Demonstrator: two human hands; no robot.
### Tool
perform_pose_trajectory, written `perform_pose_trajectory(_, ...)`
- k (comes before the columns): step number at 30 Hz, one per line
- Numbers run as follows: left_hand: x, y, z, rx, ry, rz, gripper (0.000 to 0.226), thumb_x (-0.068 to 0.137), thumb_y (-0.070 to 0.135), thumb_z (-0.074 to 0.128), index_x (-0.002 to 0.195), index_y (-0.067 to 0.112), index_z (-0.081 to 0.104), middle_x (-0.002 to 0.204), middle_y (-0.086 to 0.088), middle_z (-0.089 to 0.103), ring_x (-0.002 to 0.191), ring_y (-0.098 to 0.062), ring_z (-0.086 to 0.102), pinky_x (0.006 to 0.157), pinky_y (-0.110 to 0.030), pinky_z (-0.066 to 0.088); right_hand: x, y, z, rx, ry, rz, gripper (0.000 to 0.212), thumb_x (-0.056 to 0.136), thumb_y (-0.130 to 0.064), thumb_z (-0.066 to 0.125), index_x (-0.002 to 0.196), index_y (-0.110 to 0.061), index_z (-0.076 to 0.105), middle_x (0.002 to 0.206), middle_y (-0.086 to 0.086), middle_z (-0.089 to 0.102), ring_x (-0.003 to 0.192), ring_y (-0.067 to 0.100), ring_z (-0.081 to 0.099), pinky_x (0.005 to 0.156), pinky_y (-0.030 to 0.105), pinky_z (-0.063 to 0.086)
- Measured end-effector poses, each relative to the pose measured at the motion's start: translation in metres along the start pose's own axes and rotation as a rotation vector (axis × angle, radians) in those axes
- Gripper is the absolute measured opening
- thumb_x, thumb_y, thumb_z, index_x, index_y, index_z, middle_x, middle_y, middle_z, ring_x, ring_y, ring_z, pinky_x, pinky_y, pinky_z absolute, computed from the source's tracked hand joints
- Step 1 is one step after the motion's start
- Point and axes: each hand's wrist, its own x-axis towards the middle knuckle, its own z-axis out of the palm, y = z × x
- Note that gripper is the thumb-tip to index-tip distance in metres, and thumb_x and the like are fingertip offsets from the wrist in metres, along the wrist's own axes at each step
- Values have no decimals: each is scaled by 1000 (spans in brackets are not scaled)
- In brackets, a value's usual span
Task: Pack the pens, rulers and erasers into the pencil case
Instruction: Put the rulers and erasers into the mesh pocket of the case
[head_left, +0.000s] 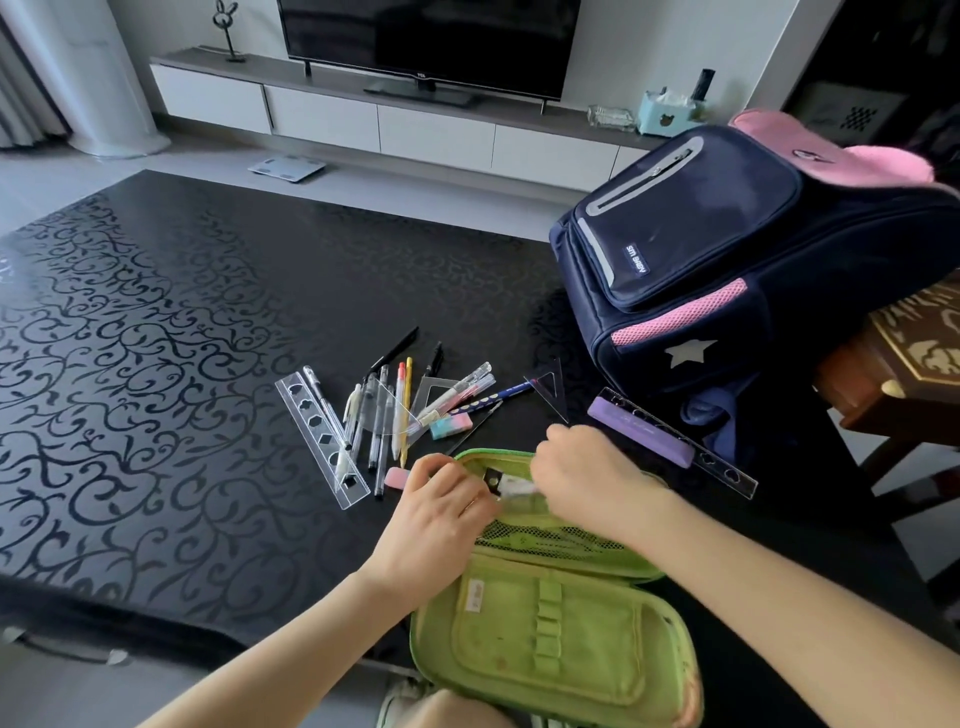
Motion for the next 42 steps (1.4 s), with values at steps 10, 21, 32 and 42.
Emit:
perform_pose_trajectory(10,-2,-1,2,41,-50,-26,24,69,1,71,83,19,63,87,9,68,94,-14,55,106,-46,27,15,22,-27,798,-29,259,19,82,-19,56,90,-22,73,81,-3,74,79,13,65,78,28,51)
perform_pose_trajectory(21,1,-5,8,-34,-201,-62,24,68,1,69,81,17,57,67,8,60,69,-17,54,87,-29,32,92,14,24,528,-58,245,17,87,-19,58,103,-14,63,116,8,53,111,27,46,83,38,41)
perform_pose_trajectory(32,12,1,1,111,-362,-194,18,79,36,56,87,22,64,78,7,61,76,-17,56,83,-34,31,-2,25,5,716,172,458,9,88,-22,55,84,-18,62,84,-6,59,88,17,50,71,30,39)
perform_pose_trajectory(42,20,-6,-3,-126,-382,-158,18,73,10,65,85,23,64,73,10,67,75,-17,59,79,-26,29,-30,-21,39,525,124,260,19,87,-10,60,98,-22,70,88,-6,63,83,14,46,68,25,33)
